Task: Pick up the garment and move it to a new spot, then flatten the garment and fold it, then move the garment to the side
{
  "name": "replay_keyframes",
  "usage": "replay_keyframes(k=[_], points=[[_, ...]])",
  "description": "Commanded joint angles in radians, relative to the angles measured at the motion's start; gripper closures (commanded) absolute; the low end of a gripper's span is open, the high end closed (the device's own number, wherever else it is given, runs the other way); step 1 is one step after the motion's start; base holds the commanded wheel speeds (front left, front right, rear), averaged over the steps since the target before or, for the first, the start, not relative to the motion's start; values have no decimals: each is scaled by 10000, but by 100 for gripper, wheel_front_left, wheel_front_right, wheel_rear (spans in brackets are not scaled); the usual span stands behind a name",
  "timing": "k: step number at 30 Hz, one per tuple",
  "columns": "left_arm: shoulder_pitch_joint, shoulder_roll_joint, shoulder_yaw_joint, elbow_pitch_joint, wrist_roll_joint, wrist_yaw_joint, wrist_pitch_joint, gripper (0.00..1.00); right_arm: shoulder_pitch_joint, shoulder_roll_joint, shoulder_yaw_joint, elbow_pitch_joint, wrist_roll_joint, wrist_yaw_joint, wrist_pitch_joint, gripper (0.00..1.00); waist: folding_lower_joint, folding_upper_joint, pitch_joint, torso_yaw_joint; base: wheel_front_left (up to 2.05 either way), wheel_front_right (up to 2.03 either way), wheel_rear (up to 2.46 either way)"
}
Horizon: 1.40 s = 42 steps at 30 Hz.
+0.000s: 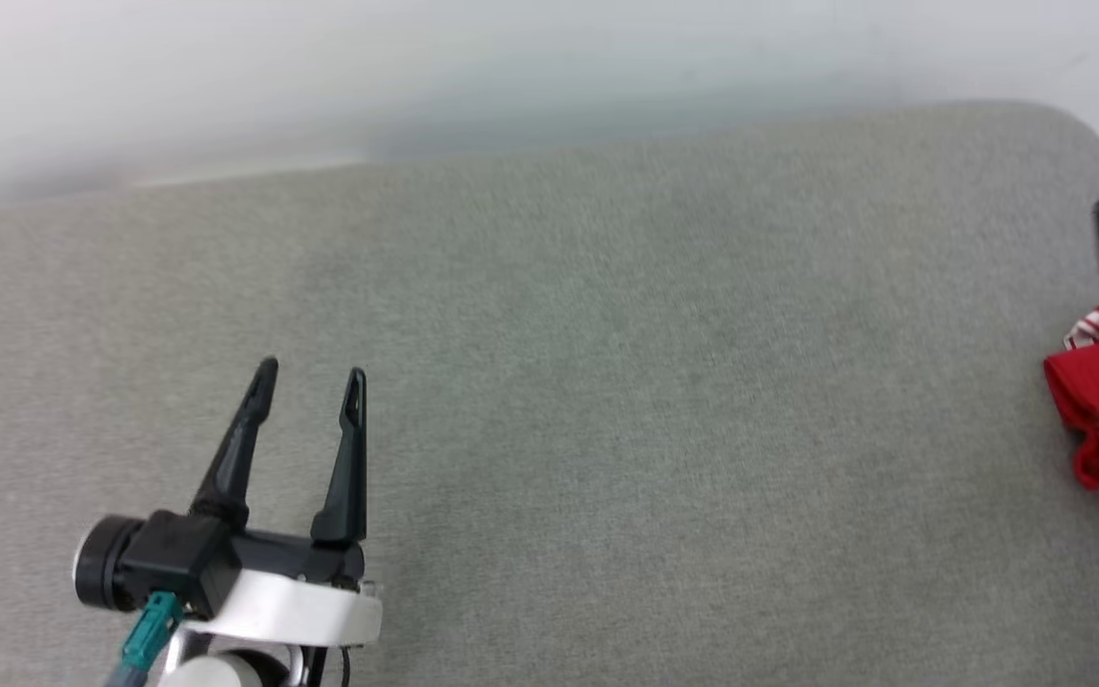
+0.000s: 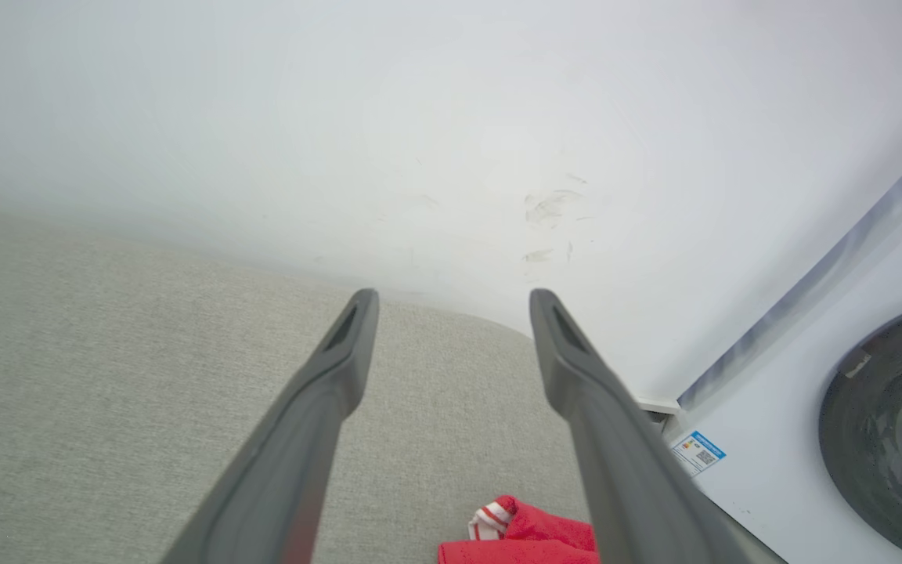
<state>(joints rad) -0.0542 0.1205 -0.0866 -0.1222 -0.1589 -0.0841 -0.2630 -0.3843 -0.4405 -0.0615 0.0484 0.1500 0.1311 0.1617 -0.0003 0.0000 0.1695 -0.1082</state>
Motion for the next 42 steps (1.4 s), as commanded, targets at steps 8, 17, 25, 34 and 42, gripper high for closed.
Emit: replay_keyframes(k=[8, 17, 25, 34, 42], points=[[847, -295, 123, 264, -110, -36, -22, 0, 2188, 2158, -430, -913, -290, -7, -1160, 0, 3, 0, -1230, 887, 0, 0, 0], [1428, -530, 278, 841, -365, -225, -22, 0, 3753, 3300, -180, -675, 352, -6, -2497, 0, 3, 0, -1740, 1270, 0, 0, 0], [1433, -578, 317, 1105, -387, -351, -22, 0, 3821, 3611, -40, -244, 195, -6, -2915, 0, 3, 0, -1795, 1274, 0, 0, 0], [1427, -656, 506, 871, -356, -425, -22, 0, 3703, 3744, 46, -59, 314, -6, -2985, 0, 3, 0, -1772, 1214, 0, 0, 0], [1466, -689, 582, 936, -397, -445, -22, 0, 3686, 3805, 40, -43, 455, -6, -3017, 0, 3, 0, -1736, 1178, 0, 0, 0]])
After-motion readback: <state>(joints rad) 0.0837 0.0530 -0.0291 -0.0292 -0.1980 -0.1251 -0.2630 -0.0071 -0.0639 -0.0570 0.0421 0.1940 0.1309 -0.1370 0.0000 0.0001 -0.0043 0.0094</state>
